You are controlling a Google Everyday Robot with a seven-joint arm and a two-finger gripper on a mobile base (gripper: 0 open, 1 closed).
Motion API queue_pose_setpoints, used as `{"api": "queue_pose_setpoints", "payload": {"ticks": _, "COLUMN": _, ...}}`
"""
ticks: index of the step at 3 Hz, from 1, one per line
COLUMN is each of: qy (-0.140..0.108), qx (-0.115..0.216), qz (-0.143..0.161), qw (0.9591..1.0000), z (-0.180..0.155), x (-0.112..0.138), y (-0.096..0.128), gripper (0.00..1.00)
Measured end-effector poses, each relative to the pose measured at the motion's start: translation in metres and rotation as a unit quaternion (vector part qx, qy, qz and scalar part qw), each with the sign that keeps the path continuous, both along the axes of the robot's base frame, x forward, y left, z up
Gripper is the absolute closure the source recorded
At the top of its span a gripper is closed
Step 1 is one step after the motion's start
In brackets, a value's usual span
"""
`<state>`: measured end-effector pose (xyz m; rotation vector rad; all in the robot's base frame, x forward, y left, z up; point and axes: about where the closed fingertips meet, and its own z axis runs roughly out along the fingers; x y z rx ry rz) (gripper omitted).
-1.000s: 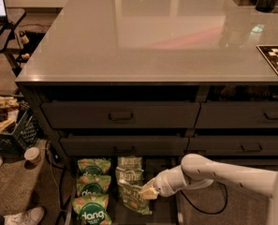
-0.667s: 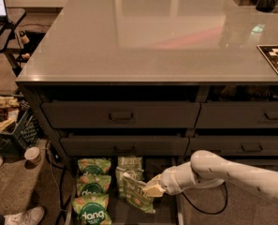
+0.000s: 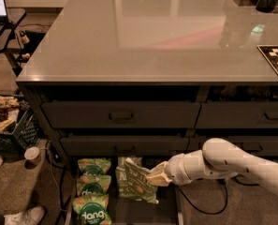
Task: Pick green jalapeno chip bag from bottom drawer and place on counter
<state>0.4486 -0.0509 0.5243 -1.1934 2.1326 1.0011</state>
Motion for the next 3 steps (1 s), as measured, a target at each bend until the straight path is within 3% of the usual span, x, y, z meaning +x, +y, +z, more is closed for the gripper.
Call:
{"api": "queue_pose_setpoints", "payload": {"ticks": 2, "qy": -0.053, "qx": -0.015, "qz": -0.006, "qw": 0.9984, "z": 0.067, "x": 0.005, "y": -0.014, "gripper": 1.00}}
{"api": "queue_pose_setpoints", "payload": {"ticks": 3, "qy": -0.053, "qx": -0.015, "qz": -0.006, "qw": 0.9984, "z": 0.067, "x": 0.005, "y": -0.014, "gripper": 1.00}}
